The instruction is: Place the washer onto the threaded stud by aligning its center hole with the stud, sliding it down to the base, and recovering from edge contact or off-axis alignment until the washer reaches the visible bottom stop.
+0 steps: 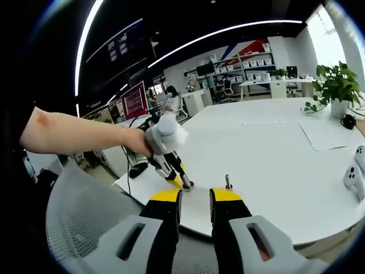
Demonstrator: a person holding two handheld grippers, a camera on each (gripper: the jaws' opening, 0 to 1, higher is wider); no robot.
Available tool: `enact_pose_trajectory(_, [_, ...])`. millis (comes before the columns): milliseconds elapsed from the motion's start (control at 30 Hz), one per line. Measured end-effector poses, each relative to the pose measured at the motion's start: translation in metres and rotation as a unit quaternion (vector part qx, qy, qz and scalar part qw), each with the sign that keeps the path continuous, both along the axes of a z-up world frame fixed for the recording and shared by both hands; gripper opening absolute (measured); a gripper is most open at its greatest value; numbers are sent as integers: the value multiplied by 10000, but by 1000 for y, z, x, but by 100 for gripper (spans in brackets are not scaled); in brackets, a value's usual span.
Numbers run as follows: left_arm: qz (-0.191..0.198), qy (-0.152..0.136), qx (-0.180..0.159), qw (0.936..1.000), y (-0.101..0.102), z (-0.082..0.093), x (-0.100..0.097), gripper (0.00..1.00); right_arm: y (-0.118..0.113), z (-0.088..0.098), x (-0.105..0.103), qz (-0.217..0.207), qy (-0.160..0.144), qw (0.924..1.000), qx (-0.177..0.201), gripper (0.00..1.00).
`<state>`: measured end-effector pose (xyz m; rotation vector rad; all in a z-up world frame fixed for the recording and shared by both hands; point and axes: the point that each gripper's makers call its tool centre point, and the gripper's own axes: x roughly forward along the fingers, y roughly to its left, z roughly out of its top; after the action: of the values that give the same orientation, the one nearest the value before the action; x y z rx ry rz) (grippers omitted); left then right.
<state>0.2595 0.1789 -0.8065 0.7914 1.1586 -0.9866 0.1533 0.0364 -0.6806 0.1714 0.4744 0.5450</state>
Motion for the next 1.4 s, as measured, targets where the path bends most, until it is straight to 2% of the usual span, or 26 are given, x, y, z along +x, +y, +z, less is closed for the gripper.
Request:
enact_pose_trajectory(133, [223, -221, -678, 9972, -6, 43, -8, 27, 2, 0, 0, 50, -8, 10000, -2, 22])
enact_pose_trajectory(233, [401, -442, -1238, 9905, -7, 84, -22, 27, 3, 0, -1, 86, 7, 10000, -12, 22])
enact_pose_trajectory(267, [416, -479, -1323, 9892, -7, 90, -24, 27, 3, -1, -1, 84, 14, 10000, -15, 22])
enact_pose_trajectory(333, [520, -602, -1644, 9832, -5, 113, -38, 27, 2, -1, -1, 71, 49, 10000, -32, 22])
enact_pose_trajectory(367, [571, -779, -1788, 9791, -1, 127, -45, 27, 3, -2, -2, 91, 62, 9999, -45, 22])
enact_pose_trajectory(433, [633, -992, -1965, 9734, 5, 143, -56, 27, 3, -3, -3, 125, 84, 9999, -58, 22])
enact_pose_trajectory(533, [1017, -1284, -2558, 9528, 20, 170, -74, 29, 3, -1, -2, 117, 45, 9999, -43, 22])
enact_pose_trajectory(633, [1521, -1453, -3171, 9248, 39, 192, -87, 31, 1, -2, -1, 35, 48, 10000, -67, 22])
enact_pose_trajectory(733, [2033, -2056, -3750, 8808, 72, 210, -89, 35, -1, -2, 0, -49, 53, 10000, -40, 22])
enact_pose_trajectory(767, [2085, -2201, -3852, 8716, 80, 212, -91, 35, -1, -2, 0, -58, 63, 10000, -47, 22])
enact_pose_trajectory(800, [2354, -2398, -4051, 8503, 94, 216, -91, 35, -1, -2, 0, -61, 67, 9999, -50, 22])
enact_pose_trajectory(900, [2844, -2519, -4609, 8020, 114, 223, -98, 39, -2, -5, 0, -63, 149, 9998, -87, 22])
enact_pose_trajectory(933, [2866, -2634, -4632, 7962, 119, 223, -100, 41, -2, -6, 0, -58, 186, 9998, -86, 22])
enact_pose_trajectory(967, [2900, -2820, -4650, 7875, 125, 225, -101, 42, -2, -6, 0, -48, 198, 9998, -93, 22])
enact_pose_trajectory(1000, [2917, -3059, -4665, 7770, 130, 227, -101, 42, -2, -7, 0, -30, 205, 9997, -117, 22])
enact_pose_trajectory(1033, [2970, -3315, -4712, 7615, 134, 229, -100, 42, -2, -7, -1, -28, 222, 9997, -125, 22])
enact_pose_trajectory(1067, [3007, -3370, -4700, 7584, 133, 225, -101, 43, -2, -8, -1, -34, 249, 9996, -132, 22])
enact_pose_trajectory(1100, [3038, -3269, -4605, 7673, 130, 214, -103, 43, -3, -9, -1, -61, 286, 9995, -124, 22])
enact_pose_trajectory(1167, [3091, -3208, -4458, 7764, 126, 201, -101, 43, -4, -9, -2, -129, 299, 9994, -77, 23])
enact_pose_trajectory(1233, [3130, -3133, -4270, 7884, 123, 187, -101, 43, -6, -9, -1, -186, 322, 9993, -53, 23])
enact_pose_trajectory(1300, [3263, -2904, -4304, 7899, 121, 176, -102, 42, -7, -9, 0, -234, 322, 9992, -30, 23])
enact_pose_trajectory(1333, [3361, -2712, -4291, 7933, 117, 169, -105, 42, -7, -10, 0, -250, 322, 9992, -32, 23])
enact_pose_trajectory(1367, [3278, -2783, -4102, 8043, 118, 167, -105, 40, -8, -10, 0, -269, 338, 9991, -42, 23])
enact_pose_trajectory(1400, [3017, -3017, -3908, 8156, 119, 168, -104, 40, -8, -11, 0, -294, 381, 9988, -24, 23])
